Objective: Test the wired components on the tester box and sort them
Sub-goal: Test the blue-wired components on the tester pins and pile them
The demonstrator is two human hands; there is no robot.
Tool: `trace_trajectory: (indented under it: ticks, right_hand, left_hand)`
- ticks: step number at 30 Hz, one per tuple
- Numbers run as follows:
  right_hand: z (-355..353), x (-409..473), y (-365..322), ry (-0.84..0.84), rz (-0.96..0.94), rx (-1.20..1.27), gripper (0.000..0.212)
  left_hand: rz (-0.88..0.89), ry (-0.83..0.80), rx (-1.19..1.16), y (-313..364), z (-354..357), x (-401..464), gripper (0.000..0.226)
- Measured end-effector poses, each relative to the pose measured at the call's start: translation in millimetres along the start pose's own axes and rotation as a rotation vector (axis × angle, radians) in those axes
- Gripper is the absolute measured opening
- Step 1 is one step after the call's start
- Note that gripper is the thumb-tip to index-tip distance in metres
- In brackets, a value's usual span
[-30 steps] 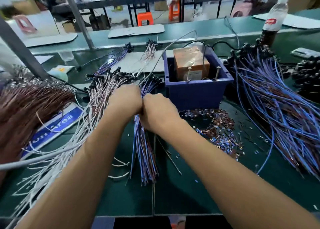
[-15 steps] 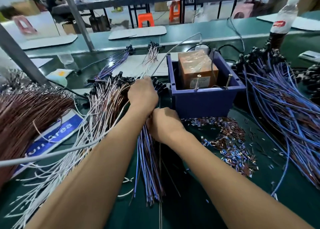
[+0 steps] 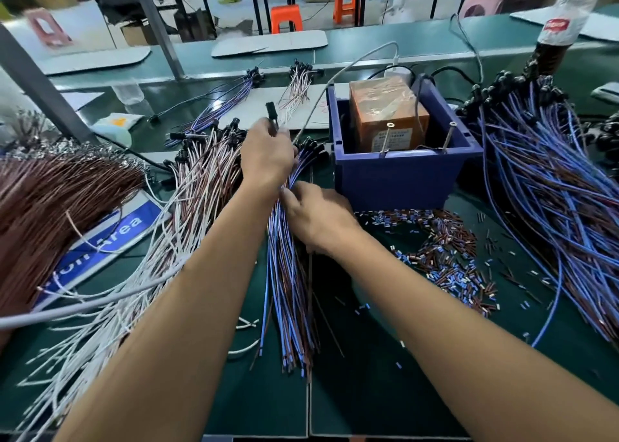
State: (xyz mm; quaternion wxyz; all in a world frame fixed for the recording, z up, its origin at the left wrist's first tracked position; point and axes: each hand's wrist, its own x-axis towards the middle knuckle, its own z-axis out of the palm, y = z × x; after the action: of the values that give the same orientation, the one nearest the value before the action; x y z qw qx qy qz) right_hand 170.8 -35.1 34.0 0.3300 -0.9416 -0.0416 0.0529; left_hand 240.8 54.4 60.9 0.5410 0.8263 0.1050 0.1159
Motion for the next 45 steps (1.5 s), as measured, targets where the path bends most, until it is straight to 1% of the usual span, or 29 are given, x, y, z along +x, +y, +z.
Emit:
trace_trajectory:
  ticks: [1,2,4,7,8,10,12,13,15,17,18,20,21,22,24,25,27,29,31,32,34,36,39,41,43,45]
  right_hand:
    - [-2,-2,1,-0.002,-0.013,0.115,0.043]
    - [-5,-4,2,0.001,-0.031,0.257,0.046]
    - [-9,-16,7,-0.005,-0.073,0.545,0.046]
    - [-23,-32,11,-0.096,-0.121,0.903,0.036]
    - [-31,-36,12,-0.130,-0.133,0.967,0.034]
    - [-49,-43,16,-0.195,-0.167,1.007,0.028]
    - [-68,-49,23,-0.227,-0.205,1.000,0.018]
    - [-77,-52,29,-0.224,-0.226,0.995,0.017]
    - [-92,-59,44,-0.246,-0.296,1.031,0.025]
    - [-104,-65,60,-0.344,-0.416,1.168,0.025]
    - [-108,-67,67,-0.408,-0.465,1.256,0.024]
    - [-112,-69,80,-0.539,-0.508,1.408,0.031]
    - [-113,-69,86,-0.576,-0.518,1.453,0.035]
    - [-114,-68,92,-0.574,-0.528,1.466,0.040]
    - [-117,-66,107,-0.477,-0.544,1.396,0.046]
    - [-119,-64,114,-0.412,-0.553,1.351,0.043]
    - [-122,-62,128,-0.292,-0.553,1.293,0.035]
    - [-124,-60,138,-0.173,-0.498,1.308,0.035]
    - [-121,-58,144,-0.080,-0.444,1.396,0.040]
    - [-118,-57,146,-0.061,-0.419,1.427,0.043]
    - [-111,-56,146,-0.083,-0.362,1.397,0.046]
    - [-102,-58,145,-0.153,-0.303,1.235,0.042]
    - [-89,-61,139,-0.236,-0.232,0.986,0.040]
    - [-84,-62,133,-0.232,-0.205,0.965,0.040]
    - [-82,-63,130,-0.224,-0.202,0.976,0.046]
    - [-82,-65,128,-0.224,-0.201,0.920,0.051]
  left_hand:
    - [-0.042,-0.020,-0.192,5,-2,-6,0.020]
    - [-0.069,-0.036,-0.334,10,-4,-12,0.023]
    - [-0.104,-0.053,-0.520,20,-10,-20,0.026]
    - [-0.180,-0.098,-0.825,33,-17,-29,0.027]
    - [-0.215,-0.113,-0.932,38,-18,-31,0.028]
    - [-0.273,-0.142,-1.129,45,-20,-35,0.030]
    - [-0.263,-0.144,-1.225,49,-21,-40,0.033]
    - [-0.225,-0.119,-1.218,49,-21,-43,0.034]
    - [-0.077,-0.012,-1.127,47,-22,-50,0.031]
    - [0.129,0.098,-0.998,42,-20,-60,0.028]
    - [0.228,0.126,-0.940,39,-15,-65,0.027]
    - [0.402,0.138,-0.827,33,-1,-77,0.024]
    - [0.491,0.145,-0.753,29,6,-82,0.023]
    - [0.584,0.159,-0.658,26,12,-87,0.021]
    - [0.763,0.187,-0.424,17,20,-92,0.022]
    - [0.834,0.197,-0.314,12,23,-93,0.025]
    - [0.923,0.217,-0.156,3,26,-96,0.035]
    - [0.956,0.213,-0.073,-5,27,-97,0.042]
    - [0.942,0.200,-0.062,-12,29,-96,0.045]
    - [0.917,0.204,-0.077,-14,29,-95,0.045]
    - [0.856,0.204,-0.129,-14,30,-94,0.041]
    - [0.826,0.162,-0.205,-11,34,-97,0.032]
    - [0.767,0.037,-0.293,-6,49,-108,0.027]
    - [0.686,-0.082,-0.293,-5,60,-117,0.027]
    - [0.636,-0.178,-0.259,-7,66,-122,0.027]
    - [0.583,-0.269,-0.263,-8,68,-123,0.030]
